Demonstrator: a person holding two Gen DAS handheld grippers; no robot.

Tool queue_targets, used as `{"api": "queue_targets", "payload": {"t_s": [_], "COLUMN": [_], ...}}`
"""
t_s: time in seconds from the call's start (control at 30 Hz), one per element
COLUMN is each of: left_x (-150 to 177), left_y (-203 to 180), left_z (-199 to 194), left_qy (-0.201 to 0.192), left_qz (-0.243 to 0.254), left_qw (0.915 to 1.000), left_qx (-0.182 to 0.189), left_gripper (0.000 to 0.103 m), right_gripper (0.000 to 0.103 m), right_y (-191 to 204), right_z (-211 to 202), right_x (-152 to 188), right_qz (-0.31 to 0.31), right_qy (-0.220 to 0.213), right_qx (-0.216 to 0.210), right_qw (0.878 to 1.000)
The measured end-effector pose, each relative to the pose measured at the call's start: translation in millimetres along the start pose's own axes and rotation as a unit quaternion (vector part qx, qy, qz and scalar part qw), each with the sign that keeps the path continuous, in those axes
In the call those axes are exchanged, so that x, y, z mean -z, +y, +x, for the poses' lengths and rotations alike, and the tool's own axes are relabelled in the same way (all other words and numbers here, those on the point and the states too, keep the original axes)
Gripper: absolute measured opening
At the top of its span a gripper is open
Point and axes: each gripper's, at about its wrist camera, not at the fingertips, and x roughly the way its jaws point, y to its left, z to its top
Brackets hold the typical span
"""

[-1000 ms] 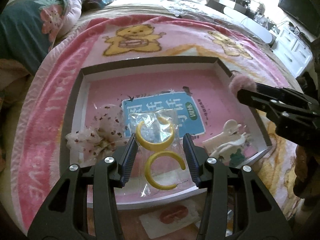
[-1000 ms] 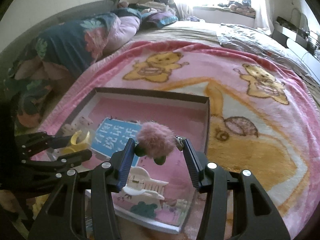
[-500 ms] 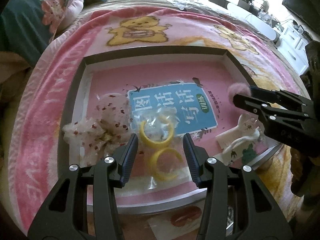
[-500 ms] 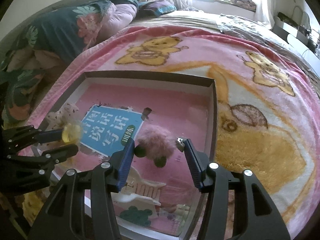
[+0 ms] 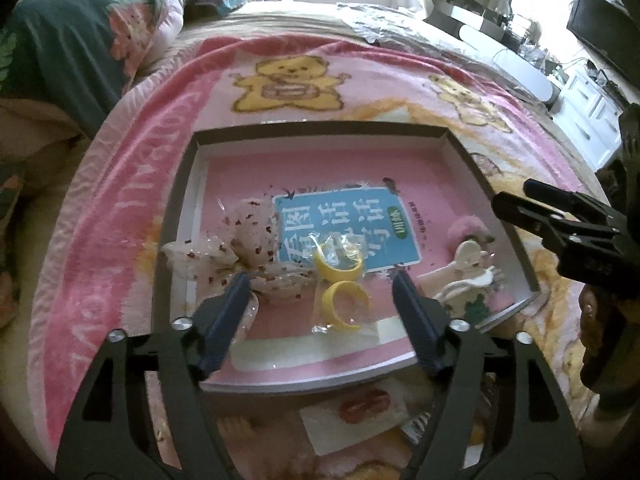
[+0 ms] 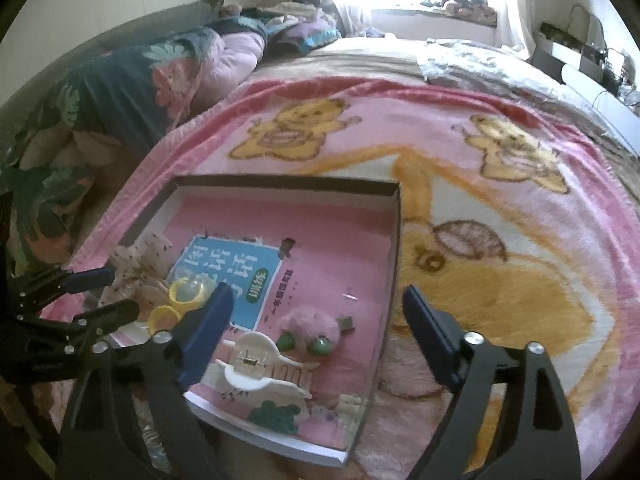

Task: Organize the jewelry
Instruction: 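Open the left tool to drop the bag in the box while the right tool releases the pom-pom clip, then lift both tools up and away from the box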

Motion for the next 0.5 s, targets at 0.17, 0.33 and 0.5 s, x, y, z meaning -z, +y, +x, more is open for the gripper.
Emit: {"api": "queue_targets", "payload": {"t_s": [0.17,0.33,0.5], "left_x": [2,4,4], "left_y": [-7,-14,-18], "left_z": [-15,-32,-55], "left_qy": [-0.008,-0.017,-0.035], "left_qz": [-0.001,0.004,0.004], "left_qw": [1.0,0.9999,0.9994], "left_qx": [0.002,0.0,0.0], "left_gripper": [0.083,0.093,0.094], "right_gripper": [0.098,0.099,0.099], "right_y": [2,1,3], "right_z": [-29,-62,-92], "right_x": [-2,-2,-2], "right_qz": [0.001,0.004,0.015], "right_qy": [-0.031,-0.061,-0.083], "right_qx": [-0.005,-0.001,0.0], "right_qw": [1.0,0.998,0.996]}}
